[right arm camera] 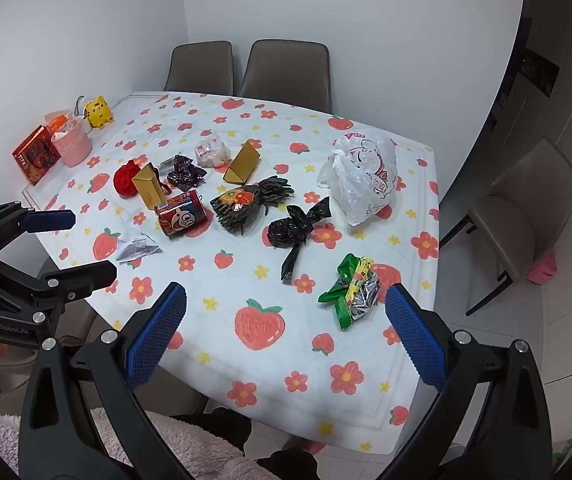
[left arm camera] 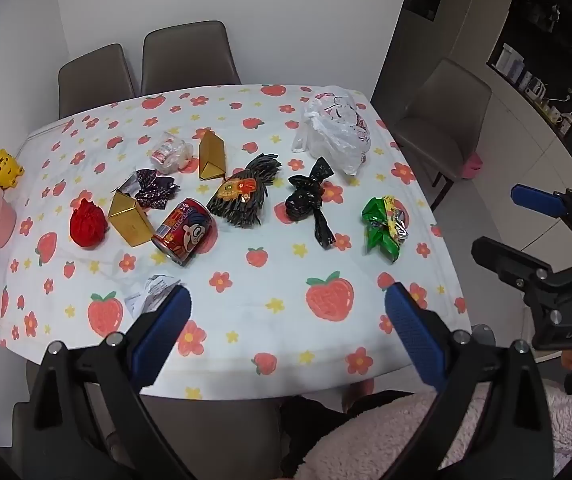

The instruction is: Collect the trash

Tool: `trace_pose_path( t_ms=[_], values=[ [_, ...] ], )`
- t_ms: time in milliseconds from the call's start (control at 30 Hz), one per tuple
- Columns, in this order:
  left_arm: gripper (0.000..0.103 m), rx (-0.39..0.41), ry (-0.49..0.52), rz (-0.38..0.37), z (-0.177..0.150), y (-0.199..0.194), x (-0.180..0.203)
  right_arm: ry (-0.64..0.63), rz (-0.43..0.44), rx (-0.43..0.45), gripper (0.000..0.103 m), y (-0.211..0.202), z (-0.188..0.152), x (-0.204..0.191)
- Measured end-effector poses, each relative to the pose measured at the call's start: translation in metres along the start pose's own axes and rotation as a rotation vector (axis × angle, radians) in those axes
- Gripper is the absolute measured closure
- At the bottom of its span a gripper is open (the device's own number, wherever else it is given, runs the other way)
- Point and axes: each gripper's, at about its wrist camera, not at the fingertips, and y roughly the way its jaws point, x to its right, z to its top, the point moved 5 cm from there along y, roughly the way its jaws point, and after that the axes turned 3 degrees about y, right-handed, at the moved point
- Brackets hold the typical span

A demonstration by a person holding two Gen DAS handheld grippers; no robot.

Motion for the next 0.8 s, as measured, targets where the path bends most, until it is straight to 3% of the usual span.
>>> trace_pose_path(
  t_ms=[800],
  values=[
    [0.006, -0.011, -0.007, -0.007, -0.0001, 0.0006, -0.0009, -0.001, -0.001, -0.005, 0.007, 0.0021, 0.0004, -0.0018]
  ],
)
